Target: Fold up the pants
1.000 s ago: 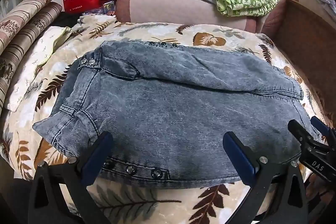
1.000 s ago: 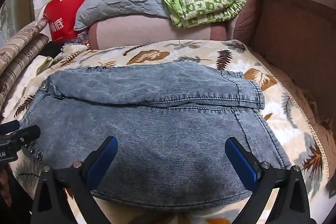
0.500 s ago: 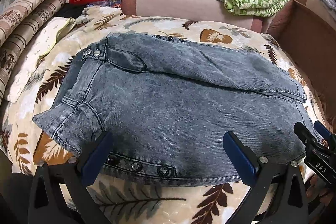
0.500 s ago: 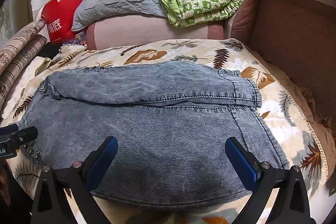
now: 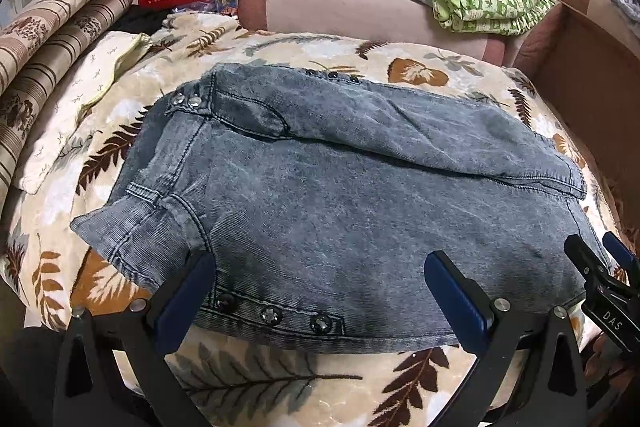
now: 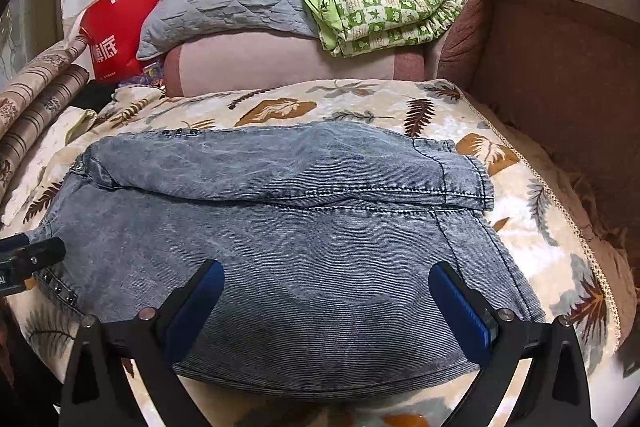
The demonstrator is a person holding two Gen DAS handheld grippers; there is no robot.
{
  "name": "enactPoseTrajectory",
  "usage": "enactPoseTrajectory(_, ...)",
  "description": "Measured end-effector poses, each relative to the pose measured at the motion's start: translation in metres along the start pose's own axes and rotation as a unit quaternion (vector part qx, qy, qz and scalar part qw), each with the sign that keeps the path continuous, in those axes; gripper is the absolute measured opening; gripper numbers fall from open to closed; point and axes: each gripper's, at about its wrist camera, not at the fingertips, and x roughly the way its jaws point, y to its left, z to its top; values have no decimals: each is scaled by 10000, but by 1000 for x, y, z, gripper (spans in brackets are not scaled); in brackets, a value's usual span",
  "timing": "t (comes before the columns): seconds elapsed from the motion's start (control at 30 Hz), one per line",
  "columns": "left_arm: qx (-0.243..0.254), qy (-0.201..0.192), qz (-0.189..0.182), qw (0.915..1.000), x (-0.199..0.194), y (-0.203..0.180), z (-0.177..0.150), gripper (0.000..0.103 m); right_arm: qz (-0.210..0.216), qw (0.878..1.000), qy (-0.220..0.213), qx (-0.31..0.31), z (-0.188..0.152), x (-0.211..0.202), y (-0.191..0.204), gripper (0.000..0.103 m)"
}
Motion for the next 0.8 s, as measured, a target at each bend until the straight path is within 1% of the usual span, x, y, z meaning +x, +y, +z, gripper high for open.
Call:
enactPoseTrajectory(0.1,25,-40,27,10000,-1,-1,0,103,8,10000,5,26,0,0,-1,103)
enactPoseTrajectory(0.8,27,25,26,10000,3,-1,-1,103,39,10000,17,-26,-1,1,1,103)
